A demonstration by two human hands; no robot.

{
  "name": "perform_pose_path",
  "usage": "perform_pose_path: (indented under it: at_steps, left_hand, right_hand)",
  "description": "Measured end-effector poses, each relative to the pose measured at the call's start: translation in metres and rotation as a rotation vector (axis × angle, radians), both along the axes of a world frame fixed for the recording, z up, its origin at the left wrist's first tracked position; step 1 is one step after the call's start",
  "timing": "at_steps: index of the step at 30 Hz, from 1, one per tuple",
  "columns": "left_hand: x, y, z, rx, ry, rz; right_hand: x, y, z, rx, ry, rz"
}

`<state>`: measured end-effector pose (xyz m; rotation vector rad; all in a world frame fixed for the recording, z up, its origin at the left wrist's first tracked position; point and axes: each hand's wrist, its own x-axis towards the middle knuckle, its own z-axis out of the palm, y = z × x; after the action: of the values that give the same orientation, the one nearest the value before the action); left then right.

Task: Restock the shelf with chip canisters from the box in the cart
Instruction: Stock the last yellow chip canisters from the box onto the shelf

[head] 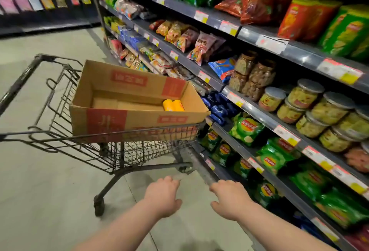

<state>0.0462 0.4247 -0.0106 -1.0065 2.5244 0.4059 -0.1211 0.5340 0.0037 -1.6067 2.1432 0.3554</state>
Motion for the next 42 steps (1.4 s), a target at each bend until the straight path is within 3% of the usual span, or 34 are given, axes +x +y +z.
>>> perform_pose_path:
  at_steps: [9,22,31,42]
  left_hand:
    - [-0.022,-0.081,-0.009,-0.008,-0.055,0.165]
    - [-0.174,-0.183,0.014,-0.058,-0.035,0.199]
    - [-0.174,-0.257,-0.003,-0.061,0.008,0.306]
    - [-0.182,-0.401,-0.059,0.100,-0.051,0.232]
  right_hand:
    - [-0.049,-0.107,-0.016,-0.014,-0.062,0.143]
    - [-0.196,-0.232,-0.002,-0.044,-0.072,0.163]
    - [-0.210,-0.313,-0.016,-0.045,-0.155,0.168]
    - [-0.211,-0.438,-0.057,0.116,-0.116,0.087]
